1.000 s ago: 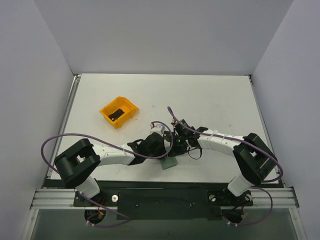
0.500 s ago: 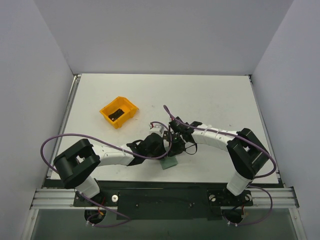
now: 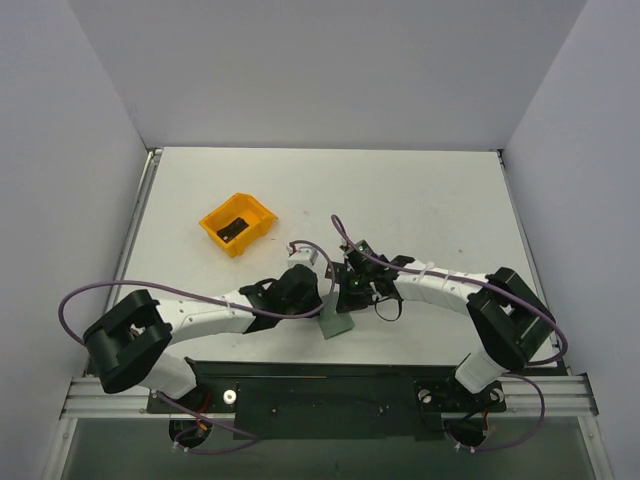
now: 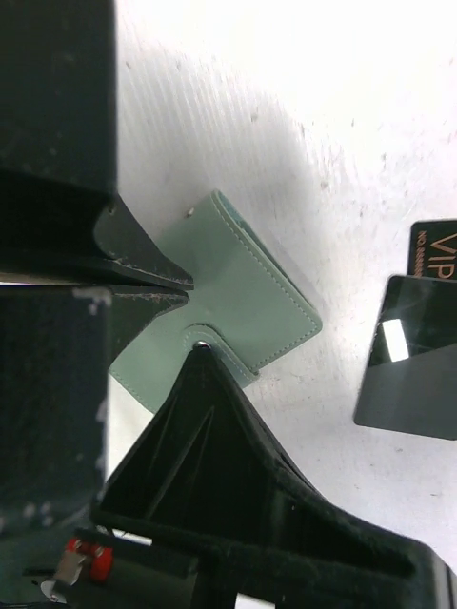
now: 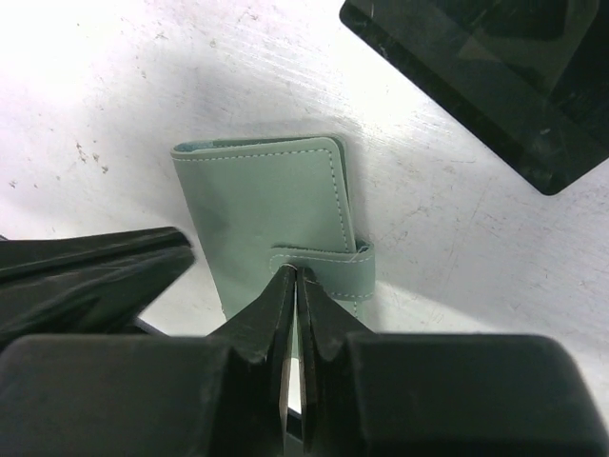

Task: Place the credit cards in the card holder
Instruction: Close the card holder at the center of the board, then reset both arms

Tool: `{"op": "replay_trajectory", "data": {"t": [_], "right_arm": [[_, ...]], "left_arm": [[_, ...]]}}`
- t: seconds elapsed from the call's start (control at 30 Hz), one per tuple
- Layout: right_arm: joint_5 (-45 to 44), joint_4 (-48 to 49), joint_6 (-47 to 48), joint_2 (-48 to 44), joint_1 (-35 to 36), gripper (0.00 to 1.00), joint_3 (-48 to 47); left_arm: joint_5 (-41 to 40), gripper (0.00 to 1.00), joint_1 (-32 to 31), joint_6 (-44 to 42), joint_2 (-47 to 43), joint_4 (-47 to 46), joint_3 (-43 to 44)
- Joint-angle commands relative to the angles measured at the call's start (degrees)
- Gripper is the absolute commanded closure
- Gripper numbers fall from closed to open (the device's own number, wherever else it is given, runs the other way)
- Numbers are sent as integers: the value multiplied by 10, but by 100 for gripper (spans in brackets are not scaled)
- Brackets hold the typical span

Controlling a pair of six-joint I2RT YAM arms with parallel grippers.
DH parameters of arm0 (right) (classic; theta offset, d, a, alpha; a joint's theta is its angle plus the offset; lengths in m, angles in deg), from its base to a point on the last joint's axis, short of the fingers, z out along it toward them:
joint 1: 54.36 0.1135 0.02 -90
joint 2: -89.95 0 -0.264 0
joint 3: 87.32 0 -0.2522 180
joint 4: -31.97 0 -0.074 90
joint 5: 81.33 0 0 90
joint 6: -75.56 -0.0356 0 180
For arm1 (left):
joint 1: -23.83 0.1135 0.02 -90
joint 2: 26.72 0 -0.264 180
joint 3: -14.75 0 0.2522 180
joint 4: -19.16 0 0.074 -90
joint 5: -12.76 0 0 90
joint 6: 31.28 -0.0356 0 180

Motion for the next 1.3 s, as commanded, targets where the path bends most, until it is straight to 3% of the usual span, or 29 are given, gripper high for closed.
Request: {"op": "replay_trajectory", "data": {"t": [0.0,0.23,0.77,1.0,1.03,1.23,1.27], "right_arm": [[-13,35,17,-31,5,100,25],[-10,43,26,-66,5,97,23],[-5,43,27,18,7,98,8],[-48,43,41,-100,2,94,23],[-57,43,46,-137,2,91,25],[-189,-4,72,-308,2,55,46],[-222,-9,78,-328,2,37,51]], "left_arm": [[-40,100,10,-22,-62,54,33],[-39,100,25,-24,-77,68,24],[-43,100,29,-22,-84,73,8],[-82,99,41,-35,-121,124,35],[-92,96,43,-37,-128,141,43],[-164,43,63,-51,-196,218,78],[-173,26,67,-49,-209,238,81]]}}
